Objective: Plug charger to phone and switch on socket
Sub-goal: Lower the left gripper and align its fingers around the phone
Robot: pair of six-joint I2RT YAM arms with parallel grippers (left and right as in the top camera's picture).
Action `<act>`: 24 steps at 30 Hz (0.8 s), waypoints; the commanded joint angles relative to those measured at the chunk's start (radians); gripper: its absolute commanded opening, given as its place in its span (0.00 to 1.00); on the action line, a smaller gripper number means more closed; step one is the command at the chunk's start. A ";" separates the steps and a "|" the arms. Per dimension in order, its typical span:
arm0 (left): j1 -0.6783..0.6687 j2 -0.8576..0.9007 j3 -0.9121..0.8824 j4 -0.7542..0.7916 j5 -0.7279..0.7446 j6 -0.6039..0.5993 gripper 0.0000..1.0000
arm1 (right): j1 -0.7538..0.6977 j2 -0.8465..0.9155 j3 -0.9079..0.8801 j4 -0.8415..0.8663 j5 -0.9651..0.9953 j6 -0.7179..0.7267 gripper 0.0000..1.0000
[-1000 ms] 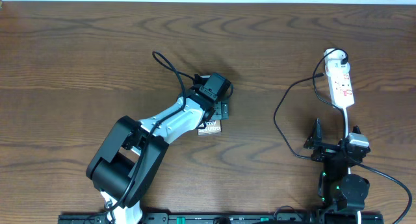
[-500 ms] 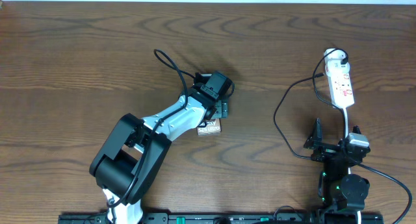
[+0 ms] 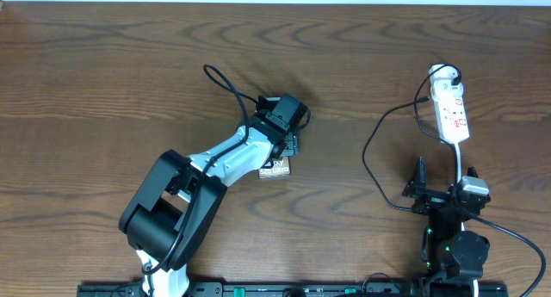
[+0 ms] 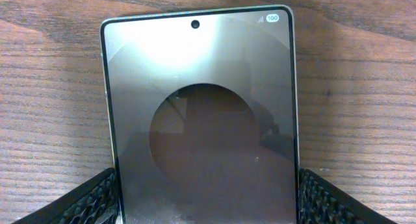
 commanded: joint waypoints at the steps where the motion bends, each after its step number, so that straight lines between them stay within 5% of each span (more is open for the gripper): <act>1: 0.005 0.055 -0.015 -0.022 0.046 -0.008 0.72 | -0.006 0.001 -0.002 -0.002 -0.003 -0.013 0.99; 24: 0.005 0.068 -0.015 -0.014 0.046 -0.008 0.91 | -0.006 0.001 -0.002 -0.002 -0.003 -0.013 0.99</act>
